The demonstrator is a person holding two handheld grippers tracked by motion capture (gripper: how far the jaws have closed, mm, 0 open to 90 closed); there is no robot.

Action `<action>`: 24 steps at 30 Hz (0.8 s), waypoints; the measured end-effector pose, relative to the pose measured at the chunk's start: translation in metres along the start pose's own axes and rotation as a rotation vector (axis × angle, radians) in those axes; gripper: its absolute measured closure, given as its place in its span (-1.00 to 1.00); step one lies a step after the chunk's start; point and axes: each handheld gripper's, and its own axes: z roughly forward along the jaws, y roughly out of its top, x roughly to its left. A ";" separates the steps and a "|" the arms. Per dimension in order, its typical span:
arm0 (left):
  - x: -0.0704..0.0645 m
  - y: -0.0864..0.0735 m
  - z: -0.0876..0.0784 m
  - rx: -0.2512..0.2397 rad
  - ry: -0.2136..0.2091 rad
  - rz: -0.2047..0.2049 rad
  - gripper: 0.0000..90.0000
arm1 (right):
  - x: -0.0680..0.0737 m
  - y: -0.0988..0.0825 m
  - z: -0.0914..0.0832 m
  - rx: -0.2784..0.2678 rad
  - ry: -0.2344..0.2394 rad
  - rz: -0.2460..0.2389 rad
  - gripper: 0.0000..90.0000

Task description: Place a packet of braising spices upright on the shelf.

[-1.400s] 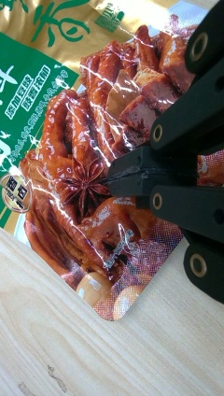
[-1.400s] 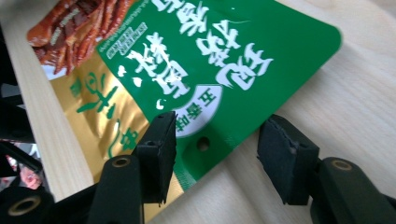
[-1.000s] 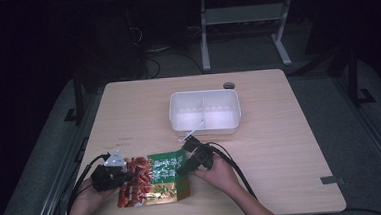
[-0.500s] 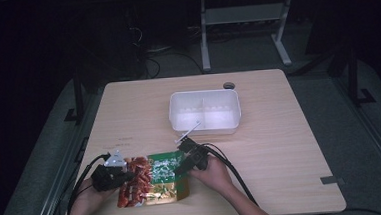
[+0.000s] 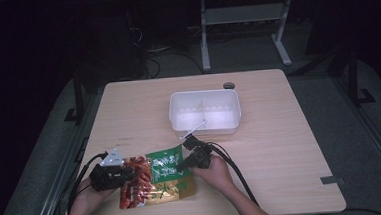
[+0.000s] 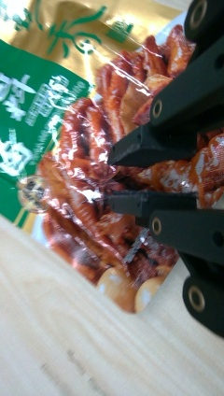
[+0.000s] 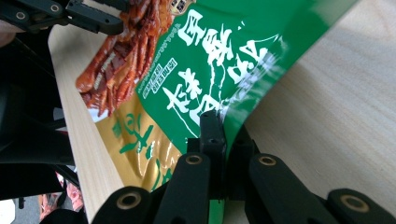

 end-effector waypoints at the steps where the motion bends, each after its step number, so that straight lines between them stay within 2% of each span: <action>1: 0.000 0.000 -0.001 -0.010 0.005 -0.001 0.56 | 0.000 0.000 -0.001 -0.003 0.002 0.003 0.97; 6: 0.001 0.001 -0.008 -0.068 0.040 -0.009 0.38 | 0.001 0.001 -0.008 -0.020 0.020 0.007 0.98; 10: 0.003 0.000 -0.009 -0.098 0.037 -0.039 0.11 | 0.001 0.001 -0.015 -0.032 0.032 0.008 0.98; 13: 0.003 0.000 -0.010 -0.110 0.052 -0.046 -0.03 | 0.002 0.001 -0.019 -0.038 0.037 0.008 0.98; 24: 0.005 -0.001 -0.014 -0.148 0.066 -0.071 -0.17 | 0.007 0.005 -0.039 -0.052 0.040 -0.009 0.98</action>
